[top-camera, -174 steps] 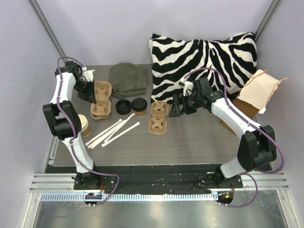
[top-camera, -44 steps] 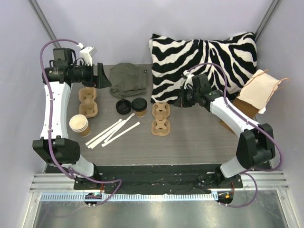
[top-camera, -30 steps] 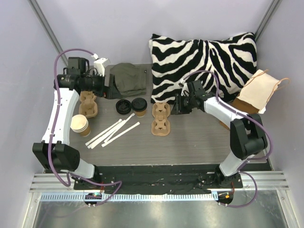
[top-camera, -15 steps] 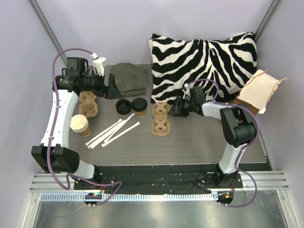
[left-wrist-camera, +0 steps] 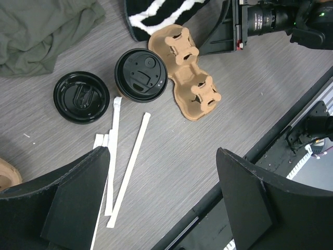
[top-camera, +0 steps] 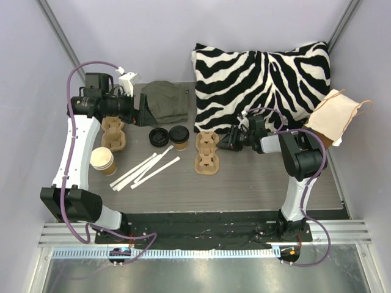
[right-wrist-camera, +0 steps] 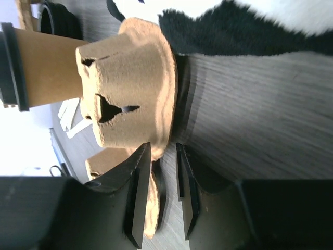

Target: Pack the takeout coffee

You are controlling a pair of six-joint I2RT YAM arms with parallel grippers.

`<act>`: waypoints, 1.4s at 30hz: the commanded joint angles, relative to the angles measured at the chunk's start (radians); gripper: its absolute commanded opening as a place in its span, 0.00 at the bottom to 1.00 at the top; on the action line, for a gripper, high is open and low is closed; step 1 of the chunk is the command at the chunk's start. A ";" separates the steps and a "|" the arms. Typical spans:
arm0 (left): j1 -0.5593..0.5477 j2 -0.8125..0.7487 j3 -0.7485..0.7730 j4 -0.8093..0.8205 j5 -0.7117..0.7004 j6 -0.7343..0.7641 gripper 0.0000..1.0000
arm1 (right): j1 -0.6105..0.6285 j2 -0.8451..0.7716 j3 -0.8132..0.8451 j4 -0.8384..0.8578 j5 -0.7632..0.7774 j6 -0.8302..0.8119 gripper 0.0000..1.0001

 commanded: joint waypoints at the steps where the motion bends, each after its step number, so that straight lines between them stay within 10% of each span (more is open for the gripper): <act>1: 0.003 0.007 0.056 0.036 0.017 -0.010 0.88 | -0.011 0.043 -0.018 0.132 -0.032 0.042 0.35; 6: 0.003 0.014 0.066 0.031 0.009 -0.010 0.88 | -0.011 0.085 -0.026 0.221 -0.052 0.122 0.33; 12: 0.005 0.011 0.070 0.020 0.005 -0.003 0.88 | -0.016 0.042 -0.044 0.261 -0.067 0.164 0.01; 19: 0.003 -0.005 0.068 0.008 0.008 0.002 0.88 | -0.014 -0.208 -0.030 -0.005 -0.066 0.089 0.01; 31: 0.003 -0.051 0.063 -0.001 -0.031 0.008 0.89 | 0.019 -0.501 0.246 -0.829 0.159 -0.611 0.01; 42: 0.077 -0.002 0.051 -0.007 -0.022 -0.124 0.90 | 0.450 -0.609 0.192 -0.802 0.595 -0.893 0.01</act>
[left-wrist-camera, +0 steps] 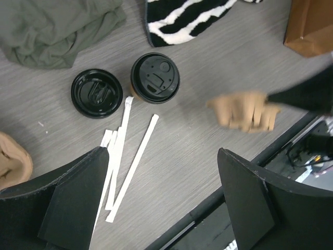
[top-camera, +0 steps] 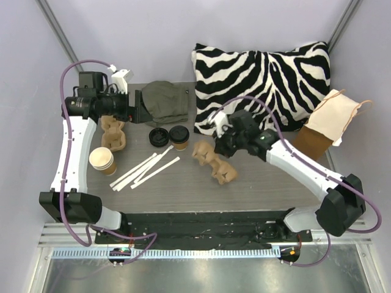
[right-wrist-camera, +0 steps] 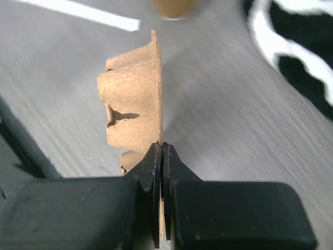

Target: Pack the takeout coffee

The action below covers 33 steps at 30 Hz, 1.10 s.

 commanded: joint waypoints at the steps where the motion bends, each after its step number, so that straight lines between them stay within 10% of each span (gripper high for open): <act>1: 0.067 0.023 0.010 0.004 0.051 -0.088 0.90 | 0.138 -0.023 -0.013 0.046 0.225 -0.139 0.01; 22: 0.263 0.057 -0.055 0.027 0.205 -0.167 0.90 | 0.718 0.342 0.039 0.370 0.774 -0.202 0.01; 26: 0.262 0.051 -0.062 0.020 0.214 -0.145 0.90 | 0.729 0.310 0.100 0.225 0.654 -0.094 0.61; 33: 0.259 0.055 -0.068 0.014 0.271 -0.098 0.90 | 0.663 0.274 0.272 -0.030 0.308 0.007 0.90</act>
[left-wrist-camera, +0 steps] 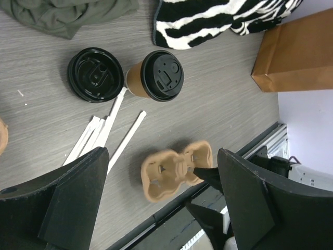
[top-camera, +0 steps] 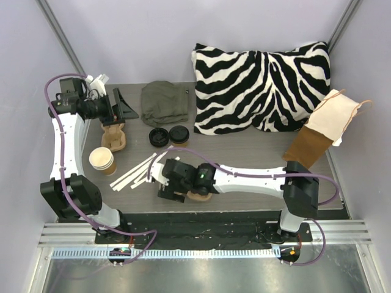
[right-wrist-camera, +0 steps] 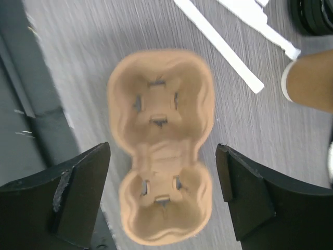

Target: Pack the takeout coffee

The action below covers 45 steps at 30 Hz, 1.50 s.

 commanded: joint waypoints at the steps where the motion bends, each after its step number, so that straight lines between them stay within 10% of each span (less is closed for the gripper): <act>1: -0.005 -0.021 0.019 -0.021 0.068 0.068 0.90 | -0.068 -0.078 0.147 -0.142 -0.291 0.110 0.91; 9: -0.192 -0.076 0.011 -0.206 -0.087 0.390 0.91 | -0.541 -0.221 0.092 -0.269 -0.582 0.098 0.92; 19: -0.381 -0.132 -0.024 -0.161 -0.141 0.395 0.91 | -1.056 -0.405 0.516 -0.446 -0.475 -0.051 0.92; 24: -0.395 -0.165 -0.066 -0.096 -0.106 0.353 0.91 | -1.133 -0.617 0.409 -0.478 -0.092 -0.157 0.91; 31: -0.425 -0.194 -0.089 -0.035 -0.093 0.324 0.91 | -1.223 -0.700 0.197 -0.576 0.073 -0.217 0.93; 45: -0.427 -0.309 -0.193 -0.011 -0.081 0.319 0.91 | -1.384 -0.462 0.191 -0.582 0.066 -0.398 0.89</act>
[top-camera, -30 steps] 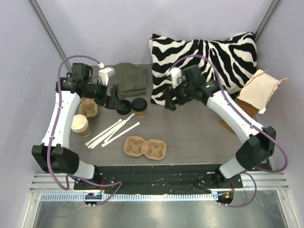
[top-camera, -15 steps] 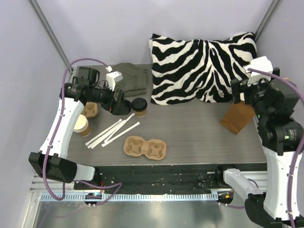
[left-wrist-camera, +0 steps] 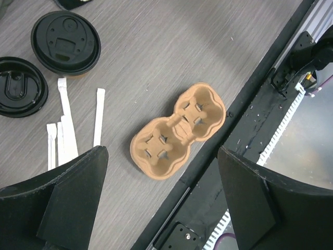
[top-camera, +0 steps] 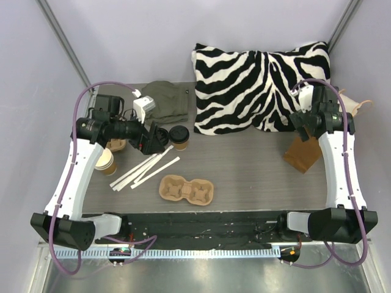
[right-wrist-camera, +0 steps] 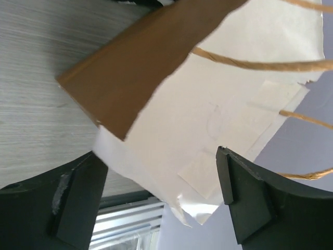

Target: Pack the takeout coffee

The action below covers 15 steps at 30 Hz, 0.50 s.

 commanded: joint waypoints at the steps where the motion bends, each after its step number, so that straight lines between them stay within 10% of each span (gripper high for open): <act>1: -0.003 -0.048 -0.019 0.035 0.007 -0.001 0.91 | -0.030 -0.007 0.025 -0.029 -0.034 -0.068 0.85; 6: -0.004 -0.043 -0.018 0.036 -0.032 -0.013 0.91 | -0.030 -0.005 0.080 -0.202 -0.290 -0.046 0.46; 9: -0.003 0.000 0.000 -0.011 -0.096 -0.013 0.87 | -0.030 -0.017 0.072 -0.284 -0.413 -0.025 0.01; 15: -0.004 0.008 -0.033 -0.132 -0.176 0.117 0.84 | -0.027 -0.072 0.089 -0.435 -0.654 -0.071 0.01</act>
